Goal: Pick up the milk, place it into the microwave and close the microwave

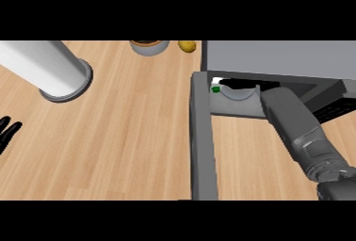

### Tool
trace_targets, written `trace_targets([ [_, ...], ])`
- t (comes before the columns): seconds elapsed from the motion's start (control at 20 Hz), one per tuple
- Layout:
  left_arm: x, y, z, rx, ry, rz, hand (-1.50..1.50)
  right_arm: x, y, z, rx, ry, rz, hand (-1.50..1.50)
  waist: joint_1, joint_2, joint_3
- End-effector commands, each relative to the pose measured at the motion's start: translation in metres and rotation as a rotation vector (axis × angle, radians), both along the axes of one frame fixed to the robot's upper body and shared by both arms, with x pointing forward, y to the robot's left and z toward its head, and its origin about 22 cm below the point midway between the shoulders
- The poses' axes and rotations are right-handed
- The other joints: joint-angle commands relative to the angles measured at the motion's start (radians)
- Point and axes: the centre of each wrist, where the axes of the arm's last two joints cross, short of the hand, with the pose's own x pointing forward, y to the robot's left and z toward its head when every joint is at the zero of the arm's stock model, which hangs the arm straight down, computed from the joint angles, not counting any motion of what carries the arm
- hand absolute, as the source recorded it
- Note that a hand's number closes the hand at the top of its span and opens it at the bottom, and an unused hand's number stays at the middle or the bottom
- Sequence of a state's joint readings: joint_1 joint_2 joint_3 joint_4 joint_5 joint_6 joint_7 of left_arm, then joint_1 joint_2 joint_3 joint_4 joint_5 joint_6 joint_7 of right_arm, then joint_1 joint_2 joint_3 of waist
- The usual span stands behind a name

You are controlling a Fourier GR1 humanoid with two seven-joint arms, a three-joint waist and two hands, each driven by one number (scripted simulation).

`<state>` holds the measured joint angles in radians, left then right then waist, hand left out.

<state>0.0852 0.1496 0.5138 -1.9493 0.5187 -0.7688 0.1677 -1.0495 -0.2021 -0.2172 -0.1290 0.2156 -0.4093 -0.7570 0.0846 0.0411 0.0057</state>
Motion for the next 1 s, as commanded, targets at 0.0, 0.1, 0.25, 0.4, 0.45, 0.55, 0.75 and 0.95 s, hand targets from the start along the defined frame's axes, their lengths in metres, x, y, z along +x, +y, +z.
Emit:
trace_targets([
  [0.0, 0.005, -0.006, 0.001, -0.005, -0.007, -0.045, -1.50, -0.010, -0.007, -0.018, 0.127, 0.012, 0.052, -1.50, -0.016, -0.009, -0.002],
  [0.1, 0.002, -0.018, 0.000, -0.004, -0.003, -0.057, -1.50, -0.023, 0.000, -0.040, 0.152, 0.064, 0.074, -1.50, -0.028, -0.017, -0.002],
  [0.25, 0.006, -0.027, -0.009, -0.020, 0.024, -0.094, 1.50, -0.024, -0.008, -0.041, 0.259, 0.084, 0.127, -1.50, -0.045, -0.024, -0.003],
  [0.4, 0.007, -0.034, -0.011, -0.038, 0.027, -0.121, 1.50, -0.031, -0.015, -0.051, 0.334, 0.102, 0.191, -1.50, -0.053, -0.028, -0.004],
  [0.45, 0.015, -0.056, -0.004, -0.027, 0.041, -0.130, 1.50, -0.039, -0.013, -0.062, 0.354, 0.109, 0.211, -1.50, -0.064, -0.031, -0.004],
  [0.55, 0.019, -0.053, 0.000, -0.012, 0.055, -0.132, 1.50, -0.050, 0.006, -0.078, 0.417, 0.119, 0.224, -1.50, -0.067, -0.033, -0.004],
  [0.75, 0.008, -0.077, -0.009, -0.029, 0.081, -0.162, 1.50, -0.074, -0.018, -0.104, 0.451, 0.122, 0.241, -1.50, -0.088, -0.044, -0.006],
  [0.95, 0.022, -0.091, -0.010, -0.025, 0.097, -0.200, 1.50, -0.079, -0.017, -0.104, 0.429, 0.136, 0.253, -1.50, -0.095, -0.046, -0.007],
])
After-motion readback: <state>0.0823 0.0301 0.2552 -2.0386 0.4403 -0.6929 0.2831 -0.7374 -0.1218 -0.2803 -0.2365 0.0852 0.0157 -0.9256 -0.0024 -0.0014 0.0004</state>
